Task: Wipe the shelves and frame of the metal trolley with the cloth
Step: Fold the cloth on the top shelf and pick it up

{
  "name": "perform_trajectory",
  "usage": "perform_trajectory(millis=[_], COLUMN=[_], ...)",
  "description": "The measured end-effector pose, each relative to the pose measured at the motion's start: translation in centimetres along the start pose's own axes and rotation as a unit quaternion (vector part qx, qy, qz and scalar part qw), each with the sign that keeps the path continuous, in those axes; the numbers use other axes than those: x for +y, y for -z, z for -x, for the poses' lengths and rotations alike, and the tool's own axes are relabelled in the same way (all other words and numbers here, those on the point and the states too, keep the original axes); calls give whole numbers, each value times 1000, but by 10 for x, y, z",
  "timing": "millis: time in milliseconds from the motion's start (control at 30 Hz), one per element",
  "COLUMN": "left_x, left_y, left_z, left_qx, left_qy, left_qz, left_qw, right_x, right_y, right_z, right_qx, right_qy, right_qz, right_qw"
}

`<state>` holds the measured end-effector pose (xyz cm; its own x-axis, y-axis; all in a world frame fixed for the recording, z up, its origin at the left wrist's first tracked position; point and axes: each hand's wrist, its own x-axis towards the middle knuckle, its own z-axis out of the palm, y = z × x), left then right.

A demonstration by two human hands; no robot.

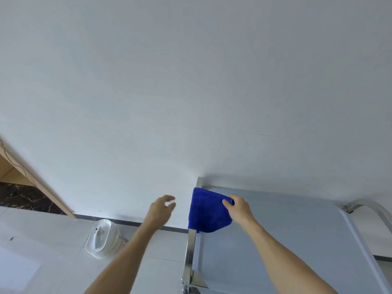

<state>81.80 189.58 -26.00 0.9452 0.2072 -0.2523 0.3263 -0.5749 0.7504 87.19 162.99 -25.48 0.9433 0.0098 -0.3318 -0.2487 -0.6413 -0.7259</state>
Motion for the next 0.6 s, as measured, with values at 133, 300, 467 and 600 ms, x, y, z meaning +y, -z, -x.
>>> perform_trajectory(millis=[133, 300, 467, 600], left_x=[-4, -3, 3, 8], left_y=[-37, -57, -62, -68], left_z=[21, 33, 36, 36], left_qx=[-117, -137, -153, -161], left_qy=[-74, -100, -122, -131], left_qz=[-69, -64, -144, -180], left_qw=[988, 984, 970, 961], right_x=[-7, 8, 20, 15], right_y=[-11, 4, 7, 3], right_z=[-10, -22, -27, -20], right_qx=[31, 62, 70, -14], right_qy=[9, -22, -63, -69], right_qz=[27, 59, 29, -50], right_qw=[999, 996, 995, 996])
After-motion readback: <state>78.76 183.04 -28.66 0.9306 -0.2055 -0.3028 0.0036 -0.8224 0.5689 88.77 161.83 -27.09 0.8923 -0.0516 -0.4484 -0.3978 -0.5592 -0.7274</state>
